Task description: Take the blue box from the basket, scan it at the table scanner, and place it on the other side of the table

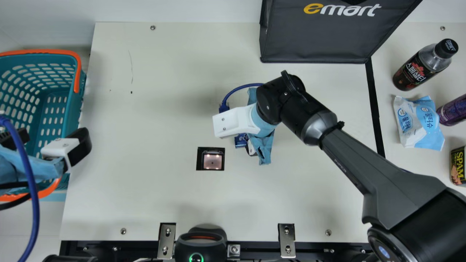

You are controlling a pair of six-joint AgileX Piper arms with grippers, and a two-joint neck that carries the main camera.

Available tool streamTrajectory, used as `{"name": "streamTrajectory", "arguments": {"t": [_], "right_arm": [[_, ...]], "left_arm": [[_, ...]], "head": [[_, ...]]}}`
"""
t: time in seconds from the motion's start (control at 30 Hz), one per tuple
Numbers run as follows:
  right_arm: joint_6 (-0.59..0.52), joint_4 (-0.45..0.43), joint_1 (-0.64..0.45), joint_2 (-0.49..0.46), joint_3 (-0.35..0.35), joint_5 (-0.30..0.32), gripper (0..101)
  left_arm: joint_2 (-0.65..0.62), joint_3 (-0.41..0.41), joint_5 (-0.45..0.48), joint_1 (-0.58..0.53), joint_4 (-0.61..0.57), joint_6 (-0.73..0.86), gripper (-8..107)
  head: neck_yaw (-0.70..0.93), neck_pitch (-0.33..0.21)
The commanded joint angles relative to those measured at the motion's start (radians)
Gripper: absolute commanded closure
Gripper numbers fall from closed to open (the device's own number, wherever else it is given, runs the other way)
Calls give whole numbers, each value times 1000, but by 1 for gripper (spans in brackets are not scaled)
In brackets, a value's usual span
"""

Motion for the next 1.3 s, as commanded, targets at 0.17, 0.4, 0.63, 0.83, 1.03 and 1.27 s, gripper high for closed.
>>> {"name": "streamTrajectory", "arguments": {"t": [0.17,0.4,0.63,0.83,1.03,1.27], "right_arm": [[23,7,-5,-4,-23,26,101],[49,13,-18,-1,-33,36,101],[141,39,-94,5,-50,43,101],[253,47,-186,-6,-54,36,101],[369,39,-284,-32,-34,17,101],[501,4,-396,-79,14,-3,101]], "left_arm": [[0,0,0,0,0,0,9],[0,0,0,0,0,0,9],[0,0,0,0,0,0,9],[0,0,0,0,0,0,9],[0,0,0,0,0,0,9],[0,0,0,0,0,0,9]], "head": [[0,-29],[-140,-29],[-303,-29],[-349,-29],[-349,-29],[-349,-29]]}}
